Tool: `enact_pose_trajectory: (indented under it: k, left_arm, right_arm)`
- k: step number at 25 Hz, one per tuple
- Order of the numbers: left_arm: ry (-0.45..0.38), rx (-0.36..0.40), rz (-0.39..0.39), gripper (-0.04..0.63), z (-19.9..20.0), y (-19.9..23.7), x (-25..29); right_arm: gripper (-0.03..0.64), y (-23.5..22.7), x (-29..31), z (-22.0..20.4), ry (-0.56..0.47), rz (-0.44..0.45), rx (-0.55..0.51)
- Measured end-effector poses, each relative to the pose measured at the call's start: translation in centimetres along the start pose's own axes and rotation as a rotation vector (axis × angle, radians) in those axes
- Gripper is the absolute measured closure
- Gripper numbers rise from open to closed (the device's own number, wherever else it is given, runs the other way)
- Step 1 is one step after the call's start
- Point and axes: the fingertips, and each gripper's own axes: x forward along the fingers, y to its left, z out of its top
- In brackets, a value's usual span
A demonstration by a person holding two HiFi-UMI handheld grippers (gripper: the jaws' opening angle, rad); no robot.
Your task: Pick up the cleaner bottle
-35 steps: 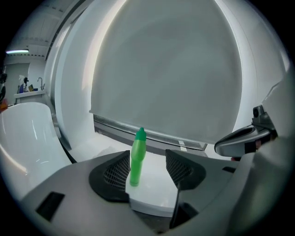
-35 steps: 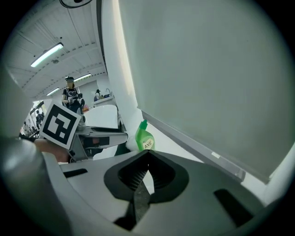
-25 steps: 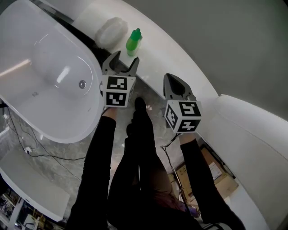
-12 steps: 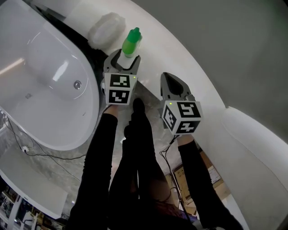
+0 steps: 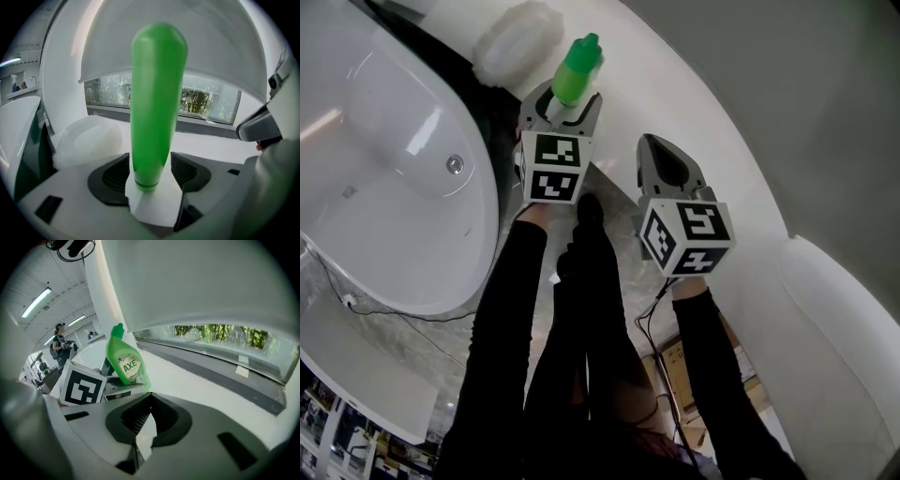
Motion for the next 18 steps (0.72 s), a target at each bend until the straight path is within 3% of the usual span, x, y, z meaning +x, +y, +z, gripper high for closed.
enact_pose_trajectory:
  k: [18]
  left_arm:
    - [-0.017,-0.012,0.03,0.319,-1.5,0.8,2.5]
  right_arm:
    - [0.615,-0.8,1.9,-1.2,0.007,-0.005,0.005]
